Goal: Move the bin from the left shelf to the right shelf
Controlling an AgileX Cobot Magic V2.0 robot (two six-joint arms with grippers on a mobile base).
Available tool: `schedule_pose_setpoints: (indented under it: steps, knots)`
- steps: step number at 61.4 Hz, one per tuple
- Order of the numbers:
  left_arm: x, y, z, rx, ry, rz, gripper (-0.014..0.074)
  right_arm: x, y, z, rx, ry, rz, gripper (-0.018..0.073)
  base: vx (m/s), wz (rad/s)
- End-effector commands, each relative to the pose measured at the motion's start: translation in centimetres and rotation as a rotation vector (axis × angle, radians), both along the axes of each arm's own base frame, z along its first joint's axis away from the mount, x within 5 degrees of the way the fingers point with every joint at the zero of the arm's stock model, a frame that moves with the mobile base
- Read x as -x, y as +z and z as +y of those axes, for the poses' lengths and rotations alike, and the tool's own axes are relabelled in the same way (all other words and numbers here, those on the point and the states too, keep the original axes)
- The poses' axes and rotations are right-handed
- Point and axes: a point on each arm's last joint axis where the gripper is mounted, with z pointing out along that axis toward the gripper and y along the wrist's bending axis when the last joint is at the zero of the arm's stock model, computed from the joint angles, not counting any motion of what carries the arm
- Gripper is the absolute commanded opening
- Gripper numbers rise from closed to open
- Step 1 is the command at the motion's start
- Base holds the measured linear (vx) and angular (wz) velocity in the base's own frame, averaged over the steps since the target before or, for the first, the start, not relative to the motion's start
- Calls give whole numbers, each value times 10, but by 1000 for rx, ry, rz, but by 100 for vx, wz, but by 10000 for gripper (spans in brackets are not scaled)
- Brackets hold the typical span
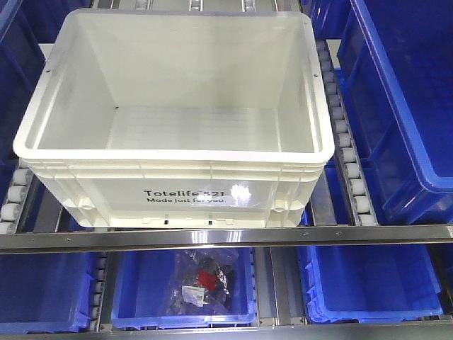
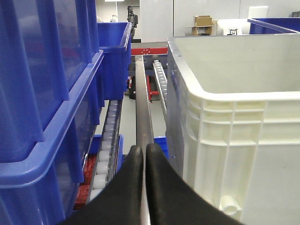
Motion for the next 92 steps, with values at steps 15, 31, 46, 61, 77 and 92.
schedule_pose_setpoints:
  steps: [15, 31, 46, 61, 77, 92]
  knots:
    - [4, 20, 0, 10, -6, -149, -8, 2, 10, 0, 0, -1, -139, 0, 0, 0]
    - [22, 83, 0, 34, -11, -308, -8, 16, 64, 0, 0, -4, -241, 0, 0, 0]
    - [39, 165, -1, 31, -20, -256, -8, 29, 128, -2, 84, -29, -200, 0, 0, 0]
    - [9, 194, -2, 25, -24, 19, -8, 2, 152, -2, 76, -23, 89, 0, 0, 0]
    - [-17, 176, -2, 23, -25, 245, -8, -37, 125, 1, 40, 4, 400, 0, 0, 0]
    - [-19, 172, -3, 21, -25, 290, 30, -64, 110, 1, 46, 5, 544, 43, 0, 0]
